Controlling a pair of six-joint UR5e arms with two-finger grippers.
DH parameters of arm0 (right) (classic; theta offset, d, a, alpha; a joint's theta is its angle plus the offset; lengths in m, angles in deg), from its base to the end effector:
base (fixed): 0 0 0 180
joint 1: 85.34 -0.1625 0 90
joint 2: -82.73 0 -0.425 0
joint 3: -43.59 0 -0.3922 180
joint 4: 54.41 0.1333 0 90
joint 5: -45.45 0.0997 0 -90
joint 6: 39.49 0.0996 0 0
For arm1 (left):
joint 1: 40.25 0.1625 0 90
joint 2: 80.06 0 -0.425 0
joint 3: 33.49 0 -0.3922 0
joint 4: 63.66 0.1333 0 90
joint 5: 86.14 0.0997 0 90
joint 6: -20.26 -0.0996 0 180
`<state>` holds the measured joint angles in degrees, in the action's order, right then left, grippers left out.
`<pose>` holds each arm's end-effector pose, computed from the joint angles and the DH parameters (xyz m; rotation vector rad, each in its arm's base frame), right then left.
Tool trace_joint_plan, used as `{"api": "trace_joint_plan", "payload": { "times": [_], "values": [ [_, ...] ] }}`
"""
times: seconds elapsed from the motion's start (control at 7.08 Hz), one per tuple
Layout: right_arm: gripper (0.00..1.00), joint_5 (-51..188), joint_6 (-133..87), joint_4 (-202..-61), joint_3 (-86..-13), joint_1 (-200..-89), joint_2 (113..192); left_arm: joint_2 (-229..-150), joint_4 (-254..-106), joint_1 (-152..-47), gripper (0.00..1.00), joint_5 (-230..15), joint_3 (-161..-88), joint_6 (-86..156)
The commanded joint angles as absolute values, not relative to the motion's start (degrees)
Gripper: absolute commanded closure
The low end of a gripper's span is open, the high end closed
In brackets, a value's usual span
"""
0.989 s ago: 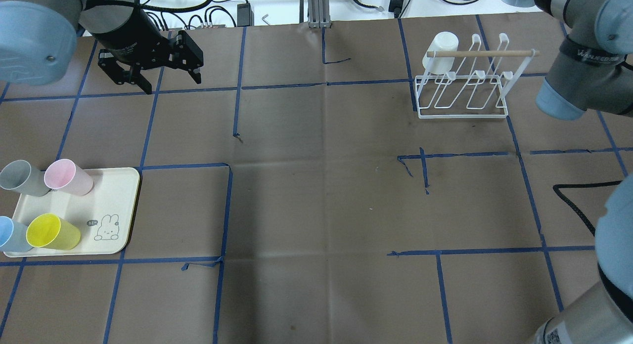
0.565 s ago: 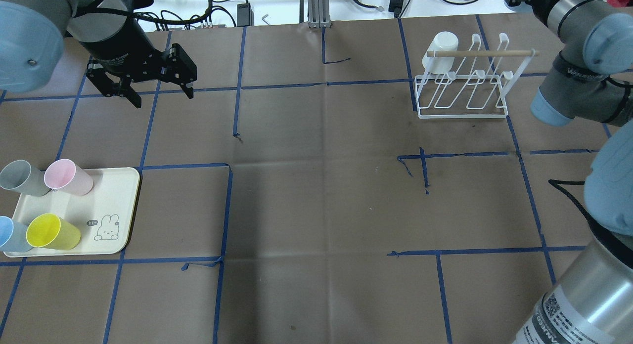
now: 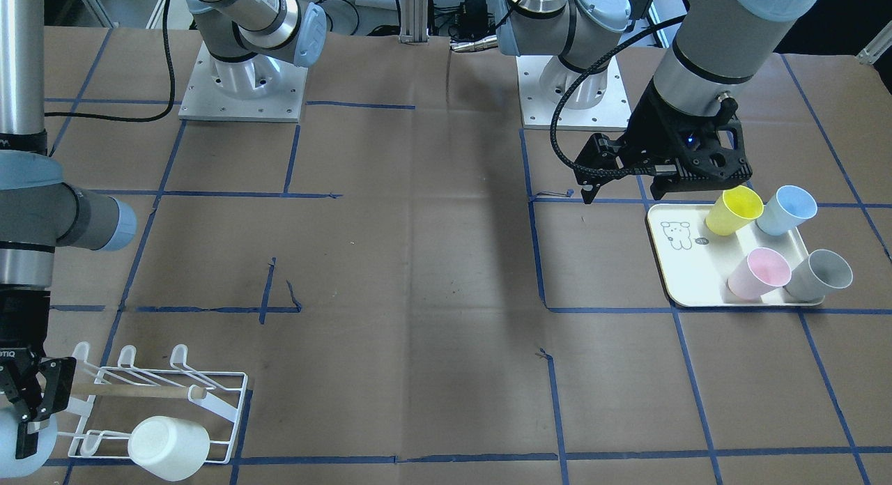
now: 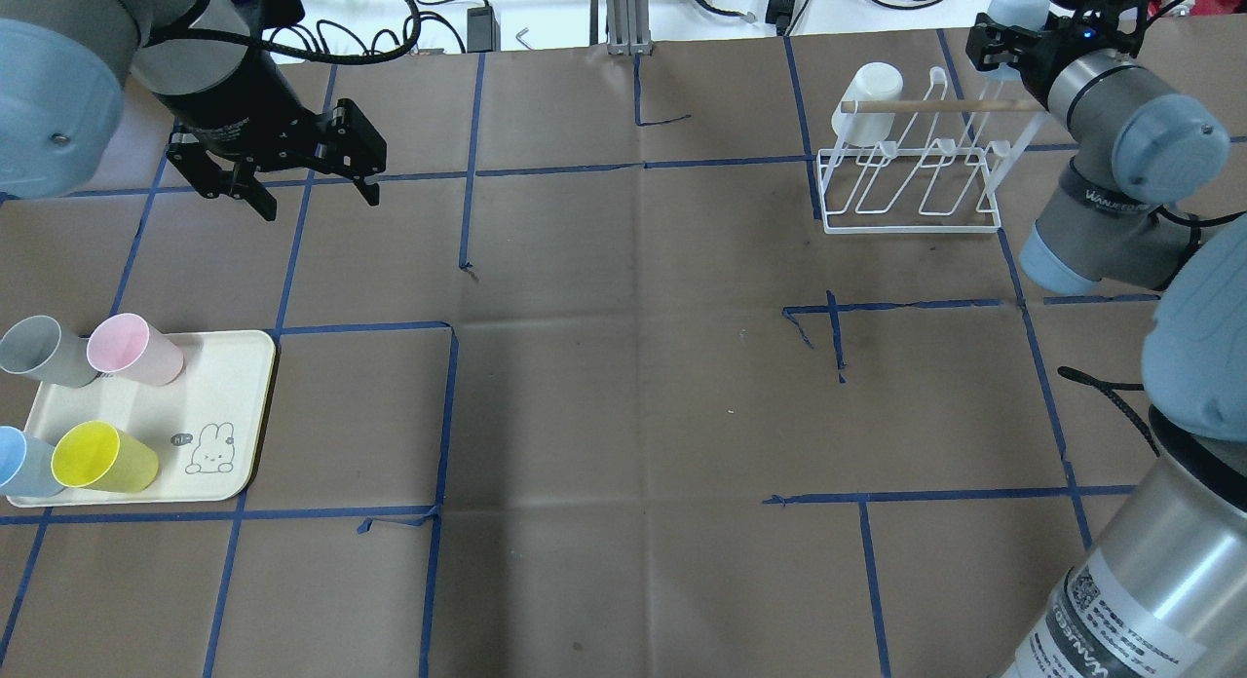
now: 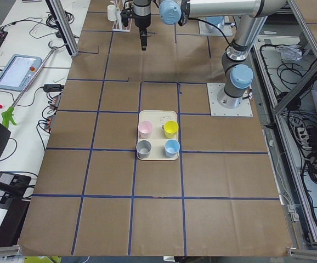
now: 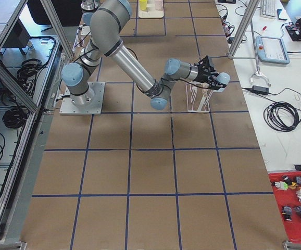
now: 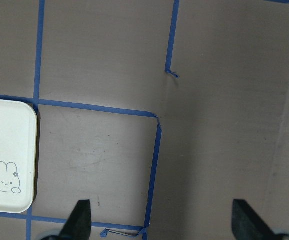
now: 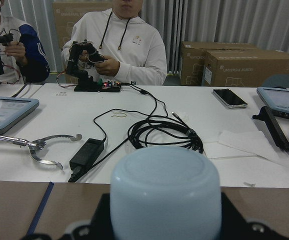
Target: Transfer IKEA cup to right arm and place on rack
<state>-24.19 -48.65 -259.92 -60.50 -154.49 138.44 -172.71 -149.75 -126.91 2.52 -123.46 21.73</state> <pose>-0.0654 -0.6436 0.2760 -0.0430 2.5922 -1.7696 -0.1055 -0.5204 0.4718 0.1304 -3.1156 0.0357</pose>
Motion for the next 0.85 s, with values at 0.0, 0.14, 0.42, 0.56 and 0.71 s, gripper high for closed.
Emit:
{"api": "trace_joint_plan", "payload": {
  "times": [0.0,0.14,0.42,0.56,0.71],
  "values": [
    [0.93,-24.16,-48.63,-259.99,-61.35,-154.42,138.02,-172.52,-149.53,-126.91,0.01,2.54,-123.31,20.44],
    [0.93,-24.16,-48.63,-259.9,-61.35,-154.34,137.93,-172.61,-149.61,-126.91,0.01,2.54,-123.31,20.35],
    [0.72,-24.34,-49.33,-259.73,-61.79,-154.34,138.36,-173.13,-149.88,-126.91,0.01,2.63,-123.14,19.91],
    [0.02,-24.51,-49.68,-259.2,-61.79,-154.34,138.63,-173.31,-149.97,-126.91,0.01,2.72,-123.05,18.87],
    [0.0,-24.78,-49.77,-259.02,-61.79,-154.42,138.72,-173.49,-149.79,-126.91,0.01,2.63,-123.05,18.07]
  ]
}}
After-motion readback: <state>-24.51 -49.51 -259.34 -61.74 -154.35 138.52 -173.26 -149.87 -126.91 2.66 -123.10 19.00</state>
